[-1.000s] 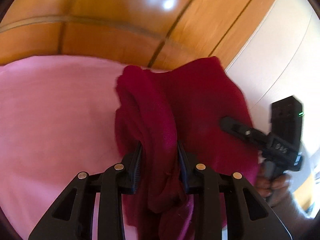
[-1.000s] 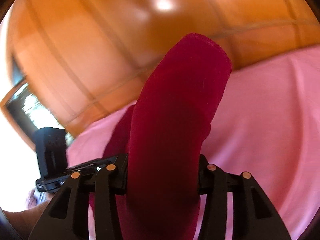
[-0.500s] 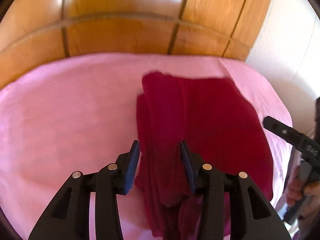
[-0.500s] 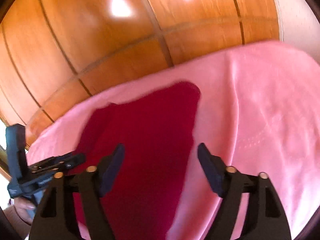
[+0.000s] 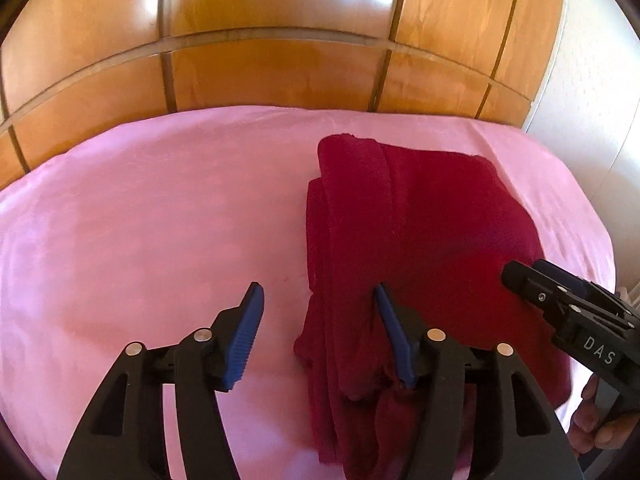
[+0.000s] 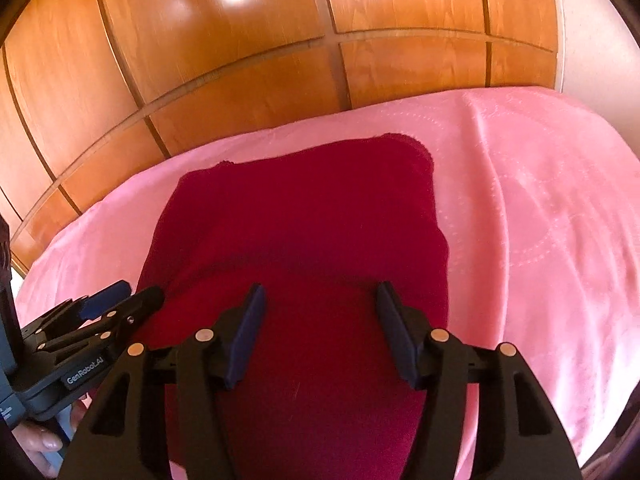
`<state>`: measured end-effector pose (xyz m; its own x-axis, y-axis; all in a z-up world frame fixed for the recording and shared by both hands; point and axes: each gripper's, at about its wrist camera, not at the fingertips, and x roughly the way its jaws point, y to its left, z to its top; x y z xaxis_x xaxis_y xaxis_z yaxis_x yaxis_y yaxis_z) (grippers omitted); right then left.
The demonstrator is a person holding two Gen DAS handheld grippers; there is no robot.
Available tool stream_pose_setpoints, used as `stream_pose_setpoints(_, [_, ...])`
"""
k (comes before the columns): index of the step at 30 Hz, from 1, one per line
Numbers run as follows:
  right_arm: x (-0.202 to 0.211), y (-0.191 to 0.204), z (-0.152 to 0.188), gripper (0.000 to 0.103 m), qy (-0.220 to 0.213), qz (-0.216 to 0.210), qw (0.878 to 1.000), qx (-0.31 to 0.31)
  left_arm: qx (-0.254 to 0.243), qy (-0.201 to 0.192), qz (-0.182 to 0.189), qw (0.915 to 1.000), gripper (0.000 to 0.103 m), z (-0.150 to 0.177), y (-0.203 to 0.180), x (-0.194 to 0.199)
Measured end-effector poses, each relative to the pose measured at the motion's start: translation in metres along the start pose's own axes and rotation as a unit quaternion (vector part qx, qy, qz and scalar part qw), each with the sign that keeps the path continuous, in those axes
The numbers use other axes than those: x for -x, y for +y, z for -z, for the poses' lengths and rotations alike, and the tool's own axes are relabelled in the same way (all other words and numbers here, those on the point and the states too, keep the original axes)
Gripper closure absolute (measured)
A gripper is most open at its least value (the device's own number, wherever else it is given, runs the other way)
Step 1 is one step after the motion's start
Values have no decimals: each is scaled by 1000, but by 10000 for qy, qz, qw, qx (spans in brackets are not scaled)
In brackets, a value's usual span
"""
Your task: Fold small clothes
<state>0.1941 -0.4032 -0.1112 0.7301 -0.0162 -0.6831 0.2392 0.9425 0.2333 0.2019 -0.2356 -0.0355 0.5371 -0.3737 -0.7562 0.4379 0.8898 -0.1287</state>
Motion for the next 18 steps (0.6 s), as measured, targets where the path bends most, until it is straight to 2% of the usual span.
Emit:
stream_pose_setpoints(1, [5,1,1,33,-66,42,10000,6,19,-49,-19,10000,40,2,0,6])
stream_pose_setpoints(4, [34,6,9,26,-318,161,9994,-34,13,-271,-116,9996,35,9,1,26])
stream_pose_setpoints(6, [48,9,18,16,-419,210,9989,-54,-2,-391,-171,9991,32,15,1,42])
stream_pose_setpoints(13, [79,28,44,3,-626,680,9957,-107,-49,-723,-471,9963,27,36,3,84])
stream_pose_setpoints(18, [94,40,56,2,-745,1000,9921,-134,58,-806,-616,9948,19,48,4,99])
